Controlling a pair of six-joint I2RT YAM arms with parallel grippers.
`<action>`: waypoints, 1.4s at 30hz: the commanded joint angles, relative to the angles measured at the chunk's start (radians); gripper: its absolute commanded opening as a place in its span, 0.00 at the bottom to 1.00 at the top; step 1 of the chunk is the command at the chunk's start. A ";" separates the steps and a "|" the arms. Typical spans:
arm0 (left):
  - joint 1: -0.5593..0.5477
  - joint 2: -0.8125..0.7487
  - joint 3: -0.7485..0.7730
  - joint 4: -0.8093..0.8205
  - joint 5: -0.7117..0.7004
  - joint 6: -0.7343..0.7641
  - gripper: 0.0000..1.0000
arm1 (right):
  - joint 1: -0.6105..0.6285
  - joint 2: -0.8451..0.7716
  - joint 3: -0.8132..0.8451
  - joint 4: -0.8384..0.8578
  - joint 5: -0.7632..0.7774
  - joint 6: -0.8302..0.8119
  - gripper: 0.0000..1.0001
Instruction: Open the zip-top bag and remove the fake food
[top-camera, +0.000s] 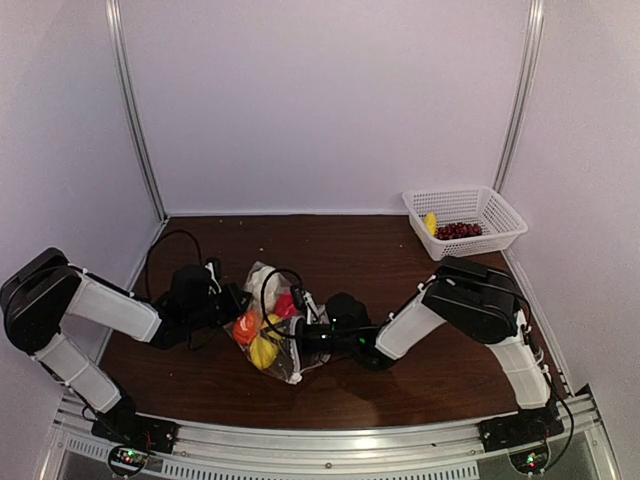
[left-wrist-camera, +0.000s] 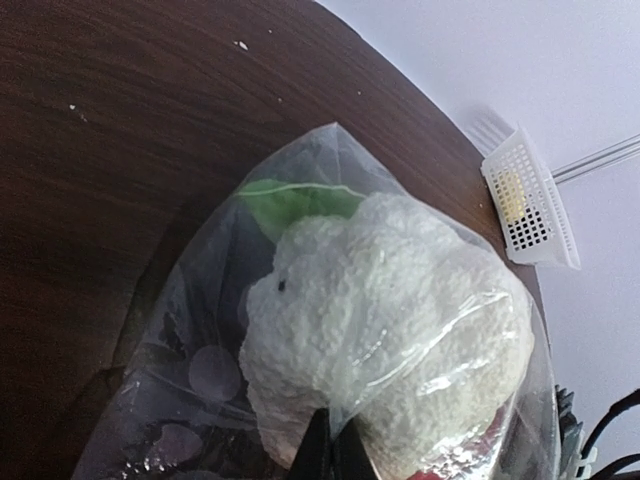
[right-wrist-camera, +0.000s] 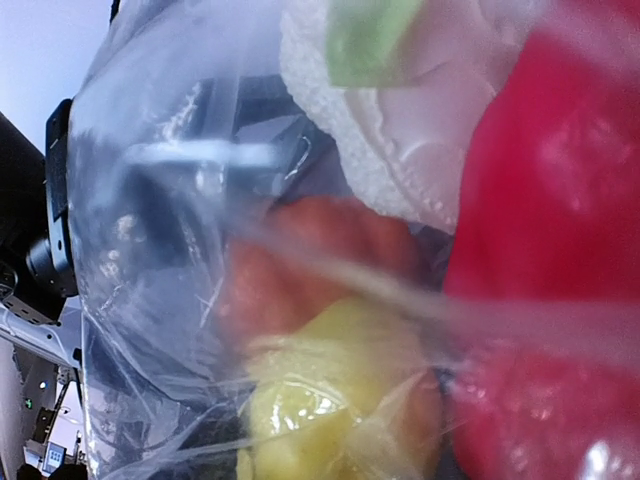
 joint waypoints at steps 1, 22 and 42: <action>-0.024 -0.019 -0.033 -0.143 0.045 -0.009 0.00 | -0.006 -0.028 -0.053 0.155 -0.006 0.048 0.34; 0.197 -0.213 -0.070 -0.306 0.077 0.110 0.00 | -0.107 -0.272 -0.469 0.310 0.044 0.068 0.26; 0.228 -0.132 -0.038 -0.261 0.134 0.132 0.00 | -0.479 -0.809 -0.591 -0.340 0.058 -0.366 0.25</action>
